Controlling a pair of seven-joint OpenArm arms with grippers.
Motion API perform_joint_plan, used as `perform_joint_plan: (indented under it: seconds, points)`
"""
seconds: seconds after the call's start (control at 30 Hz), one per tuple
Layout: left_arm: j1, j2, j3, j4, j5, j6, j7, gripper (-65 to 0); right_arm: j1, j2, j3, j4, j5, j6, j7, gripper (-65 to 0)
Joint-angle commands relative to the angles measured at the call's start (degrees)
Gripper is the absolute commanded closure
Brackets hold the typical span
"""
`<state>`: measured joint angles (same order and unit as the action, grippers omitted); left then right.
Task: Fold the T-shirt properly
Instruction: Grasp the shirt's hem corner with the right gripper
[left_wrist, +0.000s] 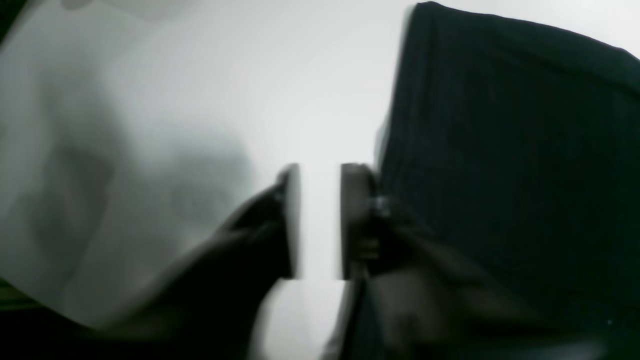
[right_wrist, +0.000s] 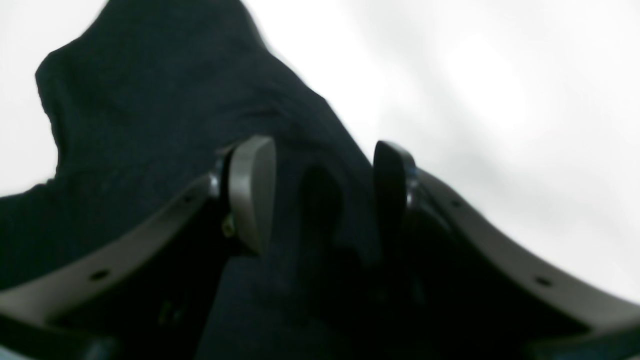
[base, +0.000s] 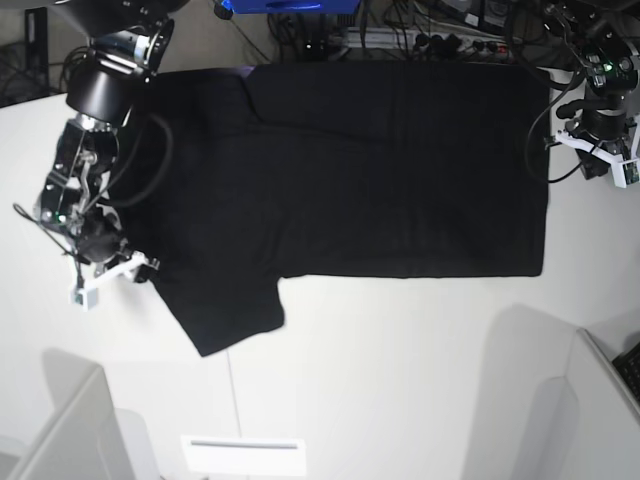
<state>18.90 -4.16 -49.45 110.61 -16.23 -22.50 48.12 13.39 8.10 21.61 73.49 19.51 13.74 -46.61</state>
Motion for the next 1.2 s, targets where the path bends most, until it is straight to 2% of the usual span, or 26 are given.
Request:
perform_joint_plan:
  seconds: [0.0,0.2,0.4,0.6,0.67,0.87,1.17]
  points:
    - [-0.13,-0.54,-0.18,0.65,-0.25,0.22,-1.22,0.0,3.1,1.44,-1.61,-1.36,0.32,0.02,2.26,-30.0]
    - [0.05,-0.63,-0.61,0.21,-0.25,0.13,-1.22,0.0,11.27,3.55,-7.85,-14.2,0.23,0.2,6.48,-36.3]
    - [0.14,-1.33,-0.61,0.21,-0.25,0.13,-1.22,0.0,17.16,4.87,-14.53,-24.57,0.23,0.37,11.23,-36.8]
    - [0.49,-1.33,-0.61,0.21,-0.25,0.13,-1.22,0.0,23.49,6.01,-22.0,-40.57,0.23,0.46,22.48,-36.8]
    - [0.49,-1.33,-0.61,0.21,-0.25,0.13,-1.22,0.0,25.16,6.01,-24.37,-44.35,0.23,0.46,24.15,-36.8]
    - [0.49,-1.33,-0.61,0.21,-0.25,0.13,-1.22,0.0,26.39,5.31,-29.39,-48.04,0.23,0.55,25.99,-36.6]
    - [-0.04,-1.42,-0.61,0.12,-0.25,0.22,-1.13,0.0,25.43,4.34,-30.09,-48.04,0.23,0.55,26.35,-36.2]
